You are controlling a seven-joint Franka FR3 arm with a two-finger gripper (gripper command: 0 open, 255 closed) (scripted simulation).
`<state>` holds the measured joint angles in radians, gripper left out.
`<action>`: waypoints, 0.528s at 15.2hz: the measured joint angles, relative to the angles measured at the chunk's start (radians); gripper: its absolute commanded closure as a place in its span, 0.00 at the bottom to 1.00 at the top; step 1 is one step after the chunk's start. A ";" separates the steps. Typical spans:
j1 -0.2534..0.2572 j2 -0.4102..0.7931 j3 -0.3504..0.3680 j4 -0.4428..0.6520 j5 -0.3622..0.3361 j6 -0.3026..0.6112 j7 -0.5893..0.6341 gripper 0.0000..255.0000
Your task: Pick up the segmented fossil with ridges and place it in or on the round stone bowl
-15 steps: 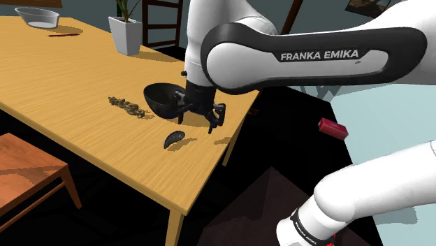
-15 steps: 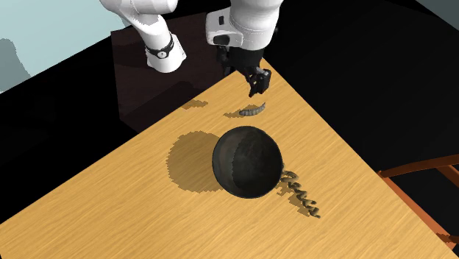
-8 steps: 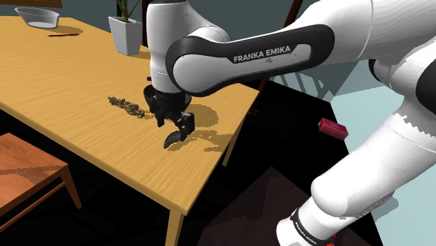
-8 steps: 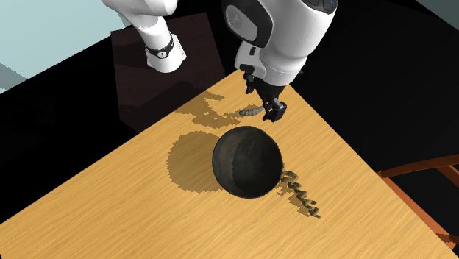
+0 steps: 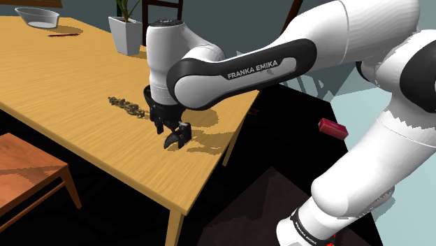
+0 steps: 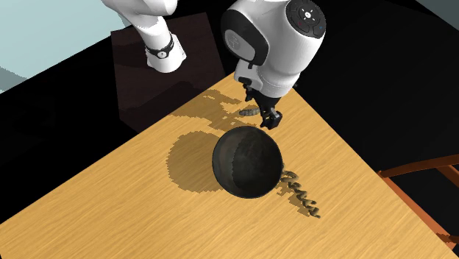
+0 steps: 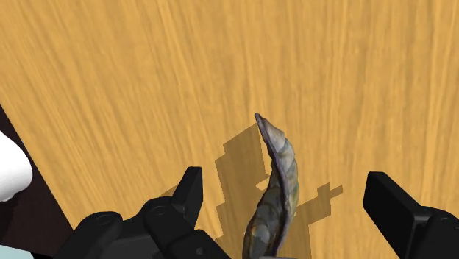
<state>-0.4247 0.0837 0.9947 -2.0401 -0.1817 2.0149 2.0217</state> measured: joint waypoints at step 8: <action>0.001 0.004 -0.001 -0.002 -0.004 0.004 0.003 1.00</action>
<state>-0.4238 0.0878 0.9941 -2.0421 -0.1860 2.0192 2.0246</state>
